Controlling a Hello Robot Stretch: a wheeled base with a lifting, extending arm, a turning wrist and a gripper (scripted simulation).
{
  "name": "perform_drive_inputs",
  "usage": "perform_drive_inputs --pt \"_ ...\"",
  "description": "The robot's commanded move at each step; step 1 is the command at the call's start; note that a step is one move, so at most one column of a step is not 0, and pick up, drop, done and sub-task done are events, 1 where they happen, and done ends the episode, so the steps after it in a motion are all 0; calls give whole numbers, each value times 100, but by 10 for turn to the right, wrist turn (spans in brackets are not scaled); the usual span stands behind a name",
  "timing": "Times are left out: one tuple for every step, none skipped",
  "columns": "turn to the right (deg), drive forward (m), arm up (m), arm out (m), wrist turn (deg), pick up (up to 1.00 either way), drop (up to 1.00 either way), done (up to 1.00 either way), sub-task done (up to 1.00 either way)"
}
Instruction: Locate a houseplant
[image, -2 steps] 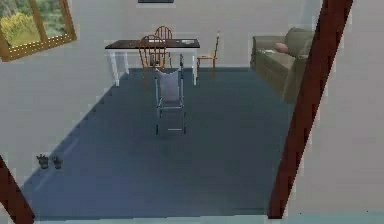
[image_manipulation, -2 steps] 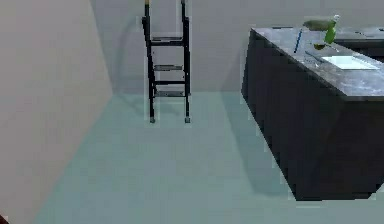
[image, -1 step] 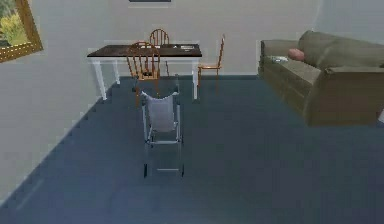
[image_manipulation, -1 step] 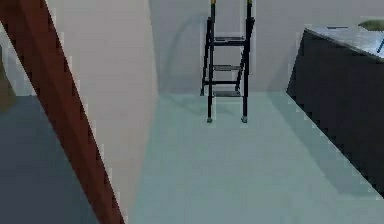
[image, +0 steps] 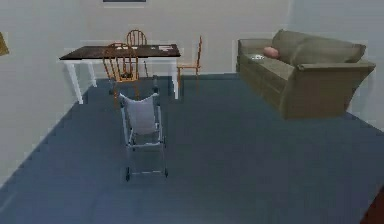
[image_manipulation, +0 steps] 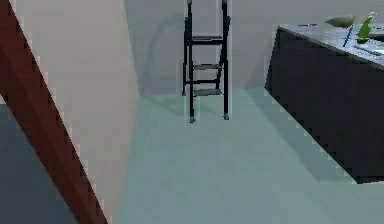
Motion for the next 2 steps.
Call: perform_drive_inputs --pt "0 55 0 0 0 0 0 0 0" --pt "420 0 0 0 0 0 0 0 0"
